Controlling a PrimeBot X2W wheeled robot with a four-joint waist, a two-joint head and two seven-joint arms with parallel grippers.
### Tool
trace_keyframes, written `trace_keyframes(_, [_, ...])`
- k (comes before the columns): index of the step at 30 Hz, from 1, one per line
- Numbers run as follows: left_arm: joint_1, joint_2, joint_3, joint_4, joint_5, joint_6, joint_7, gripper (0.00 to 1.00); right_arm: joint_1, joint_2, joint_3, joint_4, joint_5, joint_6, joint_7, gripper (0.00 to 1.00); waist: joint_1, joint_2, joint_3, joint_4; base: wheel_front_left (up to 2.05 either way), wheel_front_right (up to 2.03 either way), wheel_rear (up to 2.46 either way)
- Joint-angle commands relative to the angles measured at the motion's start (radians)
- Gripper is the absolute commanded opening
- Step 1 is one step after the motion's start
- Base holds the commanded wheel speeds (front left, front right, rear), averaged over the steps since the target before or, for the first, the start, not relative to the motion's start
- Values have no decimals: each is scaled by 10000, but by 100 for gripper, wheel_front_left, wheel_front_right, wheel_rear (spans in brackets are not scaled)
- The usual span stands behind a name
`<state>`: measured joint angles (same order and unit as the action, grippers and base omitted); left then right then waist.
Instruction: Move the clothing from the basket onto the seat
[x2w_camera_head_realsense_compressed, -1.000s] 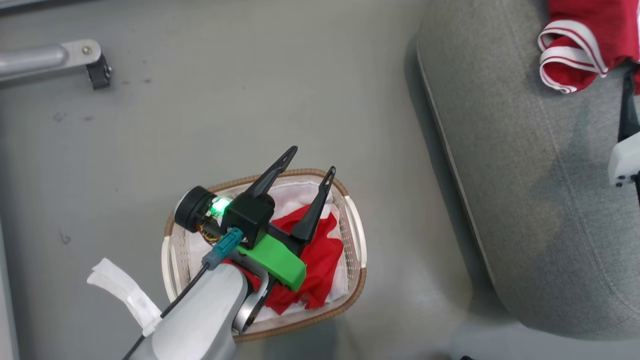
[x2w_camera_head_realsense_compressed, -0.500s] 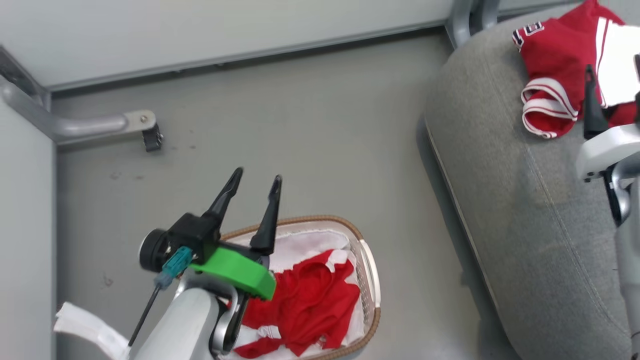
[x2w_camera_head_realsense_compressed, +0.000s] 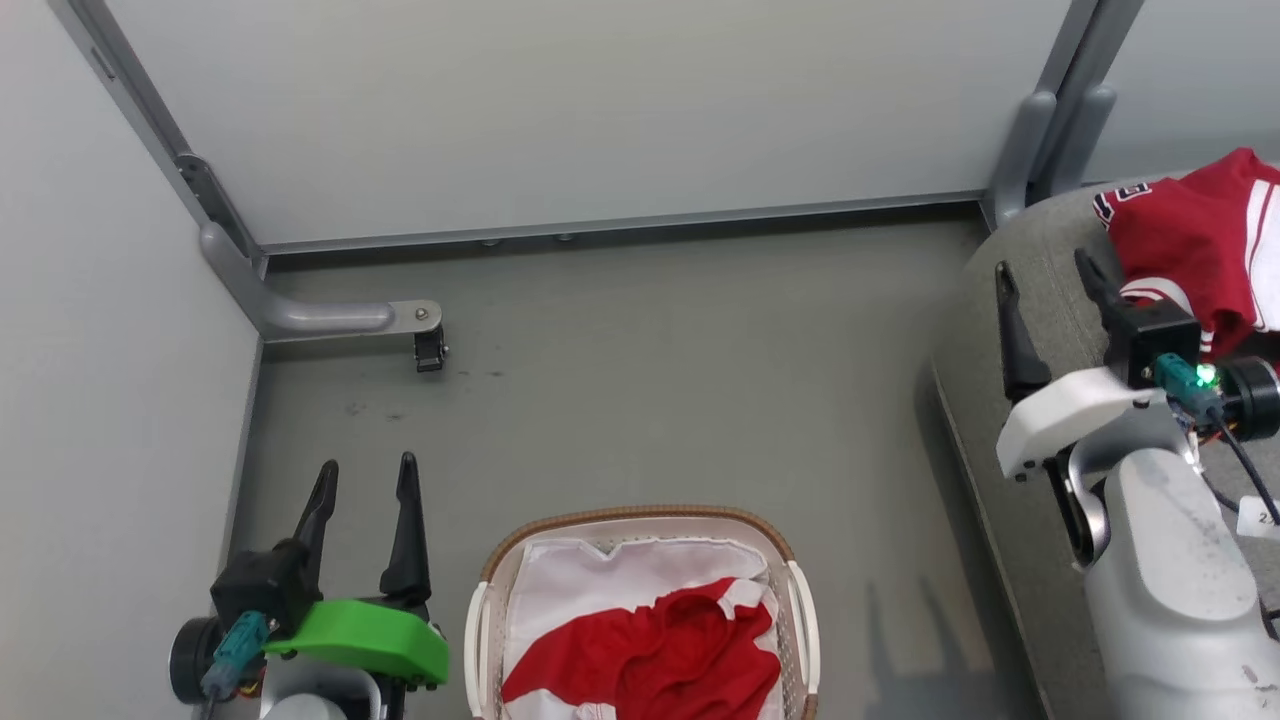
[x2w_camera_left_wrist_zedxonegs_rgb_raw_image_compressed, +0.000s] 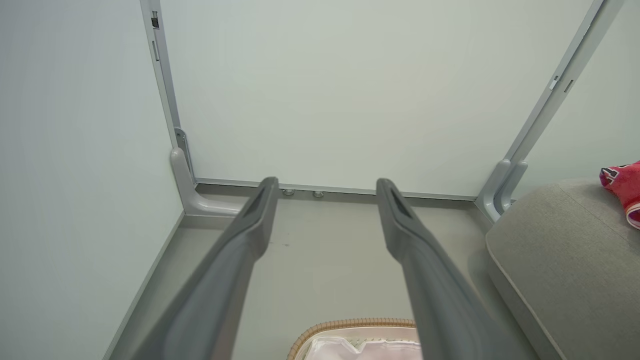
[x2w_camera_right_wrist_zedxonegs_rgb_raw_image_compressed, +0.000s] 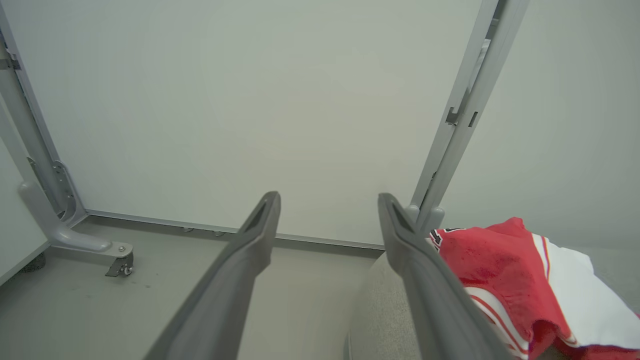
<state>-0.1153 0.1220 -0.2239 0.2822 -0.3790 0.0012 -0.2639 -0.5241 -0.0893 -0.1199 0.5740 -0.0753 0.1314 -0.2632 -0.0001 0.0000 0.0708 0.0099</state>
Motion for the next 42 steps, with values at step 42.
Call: trace_keyframes(42, [2183,-655,1075,-253,869,-660,-8,100,4604,370,968,-2165,2325,-14,-25,100,1,0,-1159,272,0,0,0])
